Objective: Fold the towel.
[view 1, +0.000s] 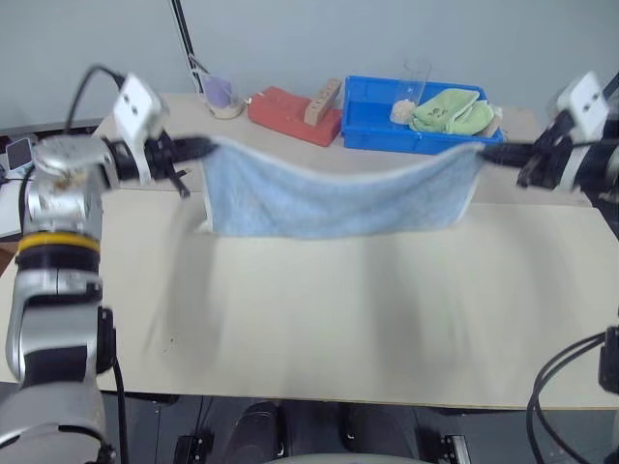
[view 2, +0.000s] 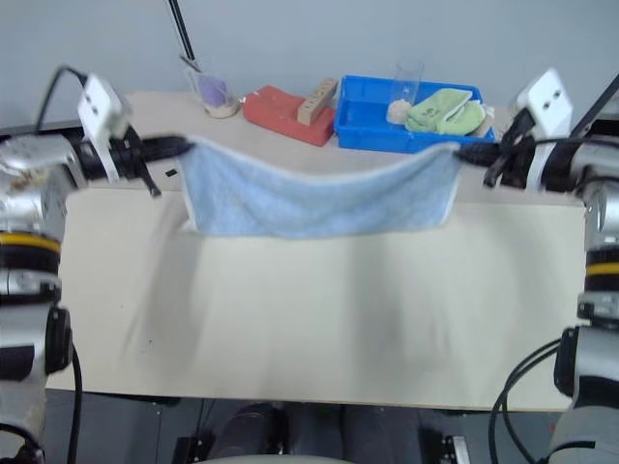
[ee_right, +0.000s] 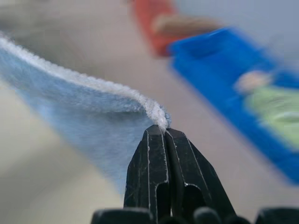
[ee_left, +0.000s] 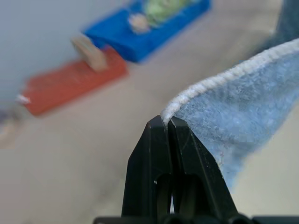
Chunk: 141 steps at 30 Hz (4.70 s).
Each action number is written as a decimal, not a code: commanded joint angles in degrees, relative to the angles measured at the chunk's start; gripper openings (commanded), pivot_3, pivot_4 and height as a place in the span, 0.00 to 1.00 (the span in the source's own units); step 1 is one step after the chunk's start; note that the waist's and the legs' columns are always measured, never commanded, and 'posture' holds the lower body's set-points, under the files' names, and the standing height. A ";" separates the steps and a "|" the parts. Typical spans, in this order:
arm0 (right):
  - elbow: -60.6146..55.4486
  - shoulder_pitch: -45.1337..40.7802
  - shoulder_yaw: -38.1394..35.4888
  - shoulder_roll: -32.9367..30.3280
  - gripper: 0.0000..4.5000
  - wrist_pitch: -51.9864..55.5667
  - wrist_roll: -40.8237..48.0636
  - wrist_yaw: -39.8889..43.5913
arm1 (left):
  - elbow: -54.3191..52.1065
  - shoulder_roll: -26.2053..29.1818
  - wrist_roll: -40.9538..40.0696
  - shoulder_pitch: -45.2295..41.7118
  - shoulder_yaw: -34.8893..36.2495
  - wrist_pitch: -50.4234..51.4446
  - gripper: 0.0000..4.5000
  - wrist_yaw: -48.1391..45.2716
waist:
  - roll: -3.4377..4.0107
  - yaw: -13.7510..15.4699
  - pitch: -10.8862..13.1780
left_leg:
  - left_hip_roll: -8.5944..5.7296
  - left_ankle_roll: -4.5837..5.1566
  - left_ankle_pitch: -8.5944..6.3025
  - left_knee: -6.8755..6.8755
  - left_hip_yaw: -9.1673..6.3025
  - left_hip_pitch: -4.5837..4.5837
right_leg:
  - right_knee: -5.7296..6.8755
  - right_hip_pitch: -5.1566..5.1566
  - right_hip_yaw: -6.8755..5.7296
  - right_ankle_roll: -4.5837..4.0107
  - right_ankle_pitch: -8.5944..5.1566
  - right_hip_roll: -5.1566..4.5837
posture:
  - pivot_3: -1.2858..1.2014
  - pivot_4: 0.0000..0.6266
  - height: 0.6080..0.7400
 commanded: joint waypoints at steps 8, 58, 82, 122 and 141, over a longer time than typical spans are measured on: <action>-8.76 7.56 -6.44 -7.85 0.01 -0.12 6.40 10.52 | -4.20 6.38 0.98 7.95 1.56 -10.92 0.00 -9.65 | 0.11 -0.14 -0.05 | 0.35 0.03 -0.04 -0.41 0.44 -0.13 | -0.34 -0.09 -0.31 0.14 -0.12 -0.11 | 0.52 0.24 0.82; -34.78 40.22 -15.80 1.03 0.99 23.55 10.87 -9.83 | -16.15 1.23 -0.21 26.15 1.13 -3.37 1.00 -5.88 | -0.10 0.77 -0.03 | 0.37 0.65 -0.14 0.44 0.55 0.12 | 0.35 0.07 -0.22 -0.12 0.00 -0.20 | 0.52 0.24 0.82; -45.99 55.33 -14.76 22.04 0.66 29.06 12.05 -31.93 | -65.43 -1.99 -23.52 41.16 -2.98 15.59 1.00 -13.43 | -0.11 -0.01 -0.09 | 0.26 0.66 -0.13 0.43 0.22 0.25 | 0.36 0.19 0.16 -0.02 -0.05 -0.05 | 0.52 0.24 0.82; -50.43 35.15 0.98 20.00 0.25 39.45 19.40 -31.49 | -68.84 -0.84 -21.95 44.79 -0.45 16.73 1.00 -4.98 | -0.14 0.32 -0.09 | 0.18 0.72 -0.10 0.42 -0.26 0.05 | 0.28 0.19 0.49 0.04 -0.12 0.08 | 0.52 0.24 0.82; -56.12 33.65 7.71 11.01 0.99 25.62 16.48 -14.44 | -76.41 -14.23 -22.27 65.21 13.20 30.10 1.00 32.22 | -0.16 -0.04 -0.09 | 0.26 0.74 -0.12 0.36 -0.40 0.08 | 0.32 0.19 0.38 0.05 -0.12 0.04 | 0.52 0.24 0.82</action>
